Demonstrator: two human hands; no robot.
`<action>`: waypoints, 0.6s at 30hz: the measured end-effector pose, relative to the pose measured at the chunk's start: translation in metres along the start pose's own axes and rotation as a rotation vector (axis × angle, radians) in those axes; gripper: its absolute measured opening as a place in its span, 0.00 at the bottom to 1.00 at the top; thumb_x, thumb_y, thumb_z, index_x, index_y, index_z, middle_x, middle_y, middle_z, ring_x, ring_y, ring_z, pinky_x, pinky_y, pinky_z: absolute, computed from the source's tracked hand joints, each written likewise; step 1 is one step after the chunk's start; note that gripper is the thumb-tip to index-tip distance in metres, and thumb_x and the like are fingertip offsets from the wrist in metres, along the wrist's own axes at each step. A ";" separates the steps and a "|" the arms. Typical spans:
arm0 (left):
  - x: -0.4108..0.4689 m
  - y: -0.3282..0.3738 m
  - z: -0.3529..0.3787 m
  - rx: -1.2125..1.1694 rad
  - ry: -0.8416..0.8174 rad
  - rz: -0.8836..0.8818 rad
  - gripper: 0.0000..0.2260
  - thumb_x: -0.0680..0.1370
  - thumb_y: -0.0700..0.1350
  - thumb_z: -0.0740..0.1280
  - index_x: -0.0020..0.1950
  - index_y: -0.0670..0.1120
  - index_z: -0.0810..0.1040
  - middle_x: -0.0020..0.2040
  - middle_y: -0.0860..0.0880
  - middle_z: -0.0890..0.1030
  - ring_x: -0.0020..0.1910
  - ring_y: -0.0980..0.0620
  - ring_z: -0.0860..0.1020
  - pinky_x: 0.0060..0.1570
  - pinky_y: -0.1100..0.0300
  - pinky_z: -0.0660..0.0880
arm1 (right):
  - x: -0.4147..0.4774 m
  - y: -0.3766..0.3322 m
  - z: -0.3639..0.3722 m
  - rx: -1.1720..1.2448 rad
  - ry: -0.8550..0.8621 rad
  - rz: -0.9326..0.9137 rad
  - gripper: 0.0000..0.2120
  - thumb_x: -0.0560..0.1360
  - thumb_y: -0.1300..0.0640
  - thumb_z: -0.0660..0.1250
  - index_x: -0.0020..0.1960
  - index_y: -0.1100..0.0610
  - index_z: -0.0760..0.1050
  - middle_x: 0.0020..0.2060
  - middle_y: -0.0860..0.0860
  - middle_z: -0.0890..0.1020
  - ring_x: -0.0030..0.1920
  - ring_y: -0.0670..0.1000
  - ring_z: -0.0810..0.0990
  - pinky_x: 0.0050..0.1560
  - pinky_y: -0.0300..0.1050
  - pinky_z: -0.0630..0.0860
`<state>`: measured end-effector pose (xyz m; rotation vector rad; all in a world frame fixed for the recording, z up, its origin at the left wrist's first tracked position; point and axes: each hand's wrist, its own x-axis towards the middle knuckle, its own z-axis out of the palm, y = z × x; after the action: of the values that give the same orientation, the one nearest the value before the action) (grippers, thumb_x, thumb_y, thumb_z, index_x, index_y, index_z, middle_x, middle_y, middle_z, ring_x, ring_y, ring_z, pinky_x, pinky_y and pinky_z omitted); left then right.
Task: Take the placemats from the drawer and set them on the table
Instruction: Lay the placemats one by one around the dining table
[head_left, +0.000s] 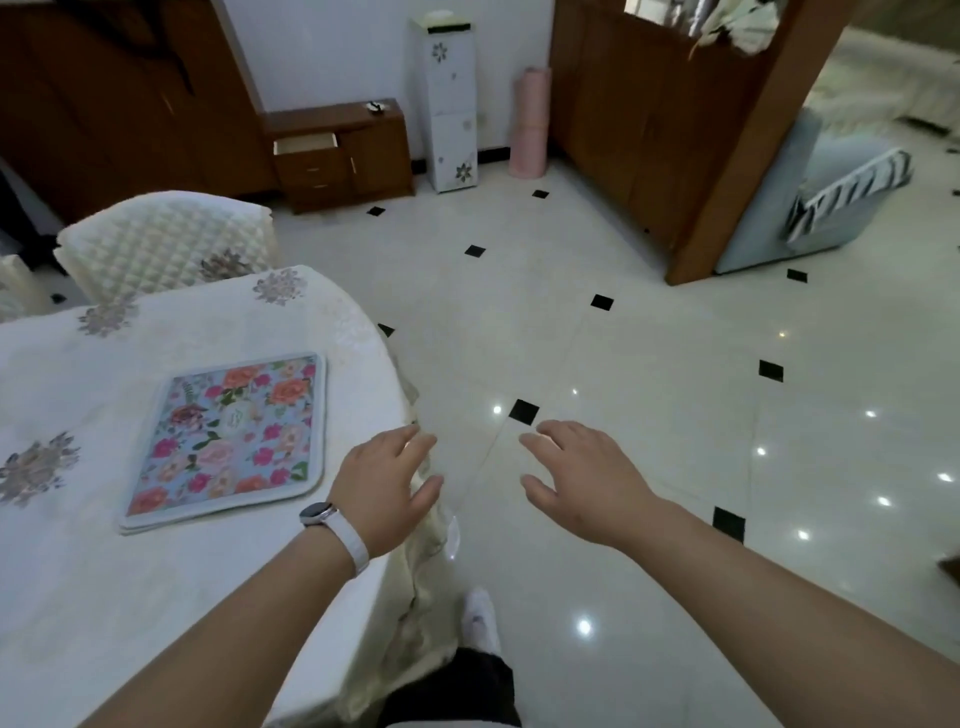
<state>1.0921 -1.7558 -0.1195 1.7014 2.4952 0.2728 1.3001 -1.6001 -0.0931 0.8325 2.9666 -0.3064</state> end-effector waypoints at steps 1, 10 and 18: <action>0.005 0.001 0.001 0.003 0.006 0.013 0.27 0.75 0.61 0.53 0.67 0.49 0.74 0.66 0.45 0.76 0.63 0.45 0.75 0.59 0.49 0.73 | 0.003 0.003 -0.002 -0.003 0.005 -0.002 0.25 0.78 0.43 0.57 0.72 0.52 0.68 0.68 0.52 0.72 0.68 0.55 0.70 0.68 0.50 0.64; 0.136 -0.028 0.025 -0.028 -0.021 -0.009 0.27 0.74 0.61 0.53 0.67 0.50 0.73 0.67 0.46 0.75 0.63 0.44 0.74 0.59 0.49 0.71 | 0.130 0.052 -0.019 -0.062 -0.041 -0.022 0.24 0.80 0.44 0.57 0.73 0.52 0.66 0.68 0.51 0.71 0.68 0.54 0.68 0.67 0.48 0.62; 0.234 -0.081 0.013 -0.046 -0.005 -0.067 0.29 0.74 0.62 0.50 0.68 0.51 0.72 0.69 0.47 0.73 0.66 0.46 0.72 0.64 0.50 0.66 | 0.261 0.072 -0.055 -0.086 -0.026 -0.073 0.24 0.80 0.43 0.57 0.74 0.51 0.65 0.71 0.50 0.69 0.71 0.52 0.65 0.69 0.48 0.61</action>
<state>0.9351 -1.5663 -0.1461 1.5956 2.5162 0.3172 1.1149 -1.3955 -0.0772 0.7069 2.9661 -0.1889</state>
